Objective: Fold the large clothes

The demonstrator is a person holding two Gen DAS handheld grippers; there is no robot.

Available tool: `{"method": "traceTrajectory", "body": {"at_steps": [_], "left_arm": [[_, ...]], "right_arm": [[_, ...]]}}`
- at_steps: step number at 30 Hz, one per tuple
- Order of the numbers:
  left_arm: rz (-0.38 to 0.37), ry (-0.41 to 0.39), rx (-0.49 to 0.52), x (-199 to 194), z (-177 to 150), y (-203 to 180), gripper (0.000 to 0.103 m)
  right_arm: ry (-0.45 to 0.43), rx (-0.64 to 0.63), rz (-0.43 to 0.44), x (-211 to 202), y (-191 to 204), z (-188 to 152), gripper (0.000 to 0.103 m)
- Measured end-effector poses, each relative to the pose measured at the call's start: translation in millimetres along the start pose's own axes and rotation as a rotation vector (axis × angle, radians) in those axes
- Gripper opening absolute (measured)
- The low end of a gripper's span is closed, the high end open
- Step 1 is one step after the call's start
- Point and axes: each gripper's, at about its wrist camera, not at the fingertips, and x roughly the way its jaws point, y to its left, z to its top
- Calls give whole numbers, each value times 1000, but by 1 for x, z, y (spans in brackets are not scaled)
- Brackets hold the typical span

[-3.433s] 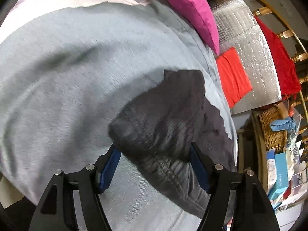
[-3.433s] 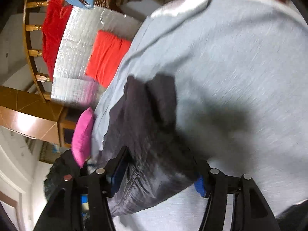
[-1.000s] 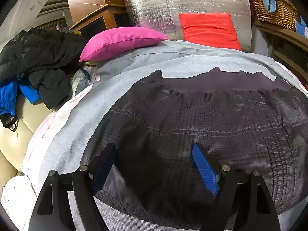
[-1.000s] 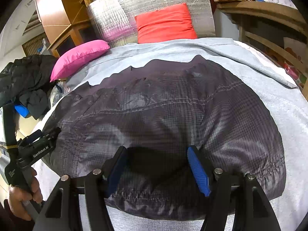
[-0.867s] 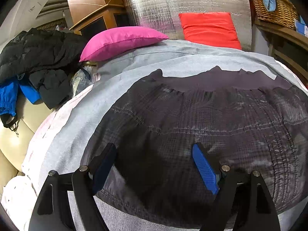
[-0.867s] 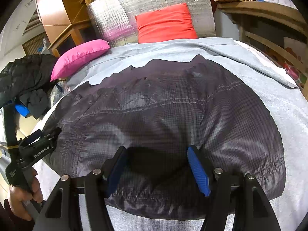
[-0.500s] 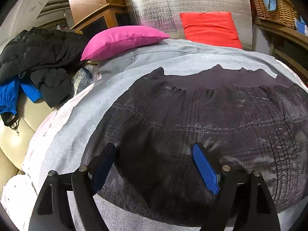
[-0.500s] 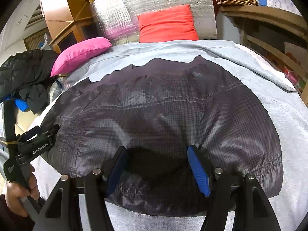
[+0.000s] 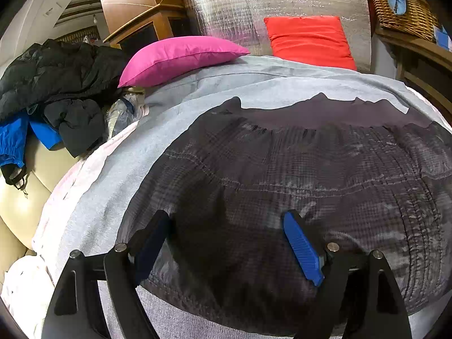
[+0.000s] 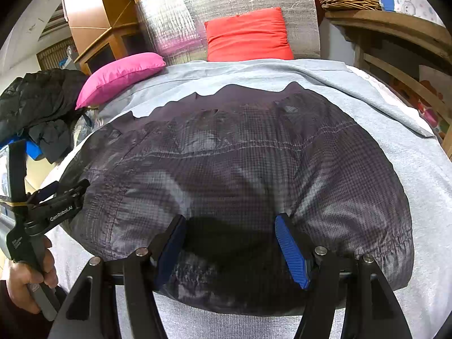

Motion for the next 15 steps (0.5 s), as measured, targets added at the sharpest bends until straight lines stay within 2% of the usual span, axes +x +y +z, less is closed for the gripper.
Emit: {"method": "traceTrajectory", "body": {"at_steps": [15], "left_arm": [[1, 1, 0, 0, 0, -1, 84]], "right_arm": [[1, -4, -3, 1, 3, -1, 70]]}}
